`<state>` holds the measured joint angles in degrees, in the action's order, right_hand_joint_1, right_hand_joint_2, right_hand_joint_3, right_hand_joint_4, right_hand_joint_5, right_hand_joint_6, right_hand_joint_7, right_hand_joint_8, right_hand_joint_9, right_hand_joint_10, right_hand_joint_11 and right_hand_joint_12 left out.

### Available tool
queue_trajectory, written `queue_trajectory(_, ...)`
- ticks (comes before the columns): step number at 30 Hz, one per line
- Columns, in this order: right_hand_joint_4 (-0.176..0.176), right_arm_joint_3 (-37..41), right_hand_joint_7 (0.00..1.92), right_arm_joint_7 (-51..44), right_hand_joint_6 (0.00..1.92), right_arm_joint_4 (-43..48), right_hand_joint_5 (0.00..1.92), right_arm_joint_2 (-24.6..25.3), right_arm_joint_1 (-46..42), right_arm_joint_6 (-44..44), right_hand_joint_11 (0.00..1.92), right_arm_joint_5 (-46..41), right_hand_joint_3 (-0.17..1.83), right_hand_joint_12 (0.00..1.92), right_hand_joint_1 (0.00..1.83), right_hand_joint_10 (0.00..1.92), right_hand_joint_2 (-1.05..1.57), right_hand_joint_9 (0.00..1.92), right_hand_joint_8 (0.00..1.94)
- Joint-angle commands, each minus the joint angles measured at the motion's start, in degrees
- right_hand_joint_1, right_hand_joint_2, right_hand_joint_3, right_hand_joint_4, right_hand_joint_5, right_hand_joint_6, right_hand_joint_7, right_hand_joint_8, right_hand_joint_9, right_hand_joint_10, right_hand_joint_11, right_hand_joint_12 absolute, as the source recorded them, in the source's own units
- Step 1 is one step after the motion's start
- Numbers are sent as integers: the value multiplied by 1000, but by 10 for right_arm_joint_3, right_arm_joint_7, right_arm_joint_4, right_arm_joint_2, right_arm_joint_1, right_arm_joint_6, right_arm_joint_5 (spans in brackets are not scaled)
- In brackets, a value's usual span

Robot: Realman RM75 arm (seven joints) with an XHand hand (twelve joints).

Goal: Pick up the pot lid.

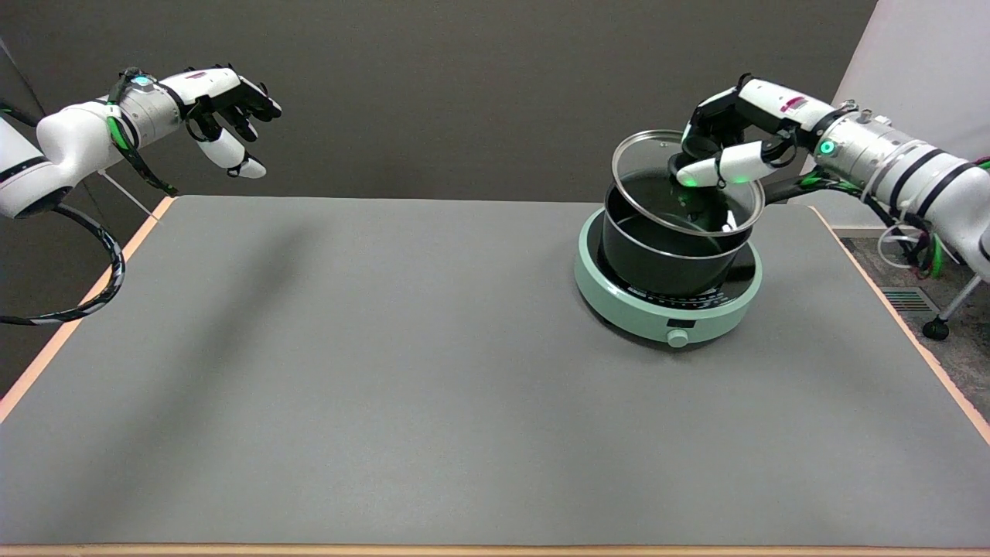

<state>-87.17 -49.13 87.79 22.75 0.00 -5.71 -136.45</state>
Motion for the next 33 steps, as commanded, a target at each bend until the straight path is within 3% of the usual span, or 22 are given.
queue_trajectory(1,-176,309,929,3,1166,-22,729,37,-236,-104,502,-91,-19,1853,1231,1680,1208,904,1348)
queue_trajectory(10,-176,533,912,3,1156,53,729,105,-411,-110,403,-92,-24,1851,1231,1708,1215,847,1385)
queue_trajectory(15,-176,601,913,3,1156,85,729,147,-473,-113,404,-92,-24,1848,1231,1703,1214,848,1382)
queue_trajectory(25,-176,677,916,3,1156,139,730,231,-558,-113,416,-92,-18,1846,1231,1705,1211,852,1379)
queue_trajectory(33,-176,674,913,3,1154,146,730,269,-586,-113,415,-104,-17,1846,1231,1718,1211,849,1385)
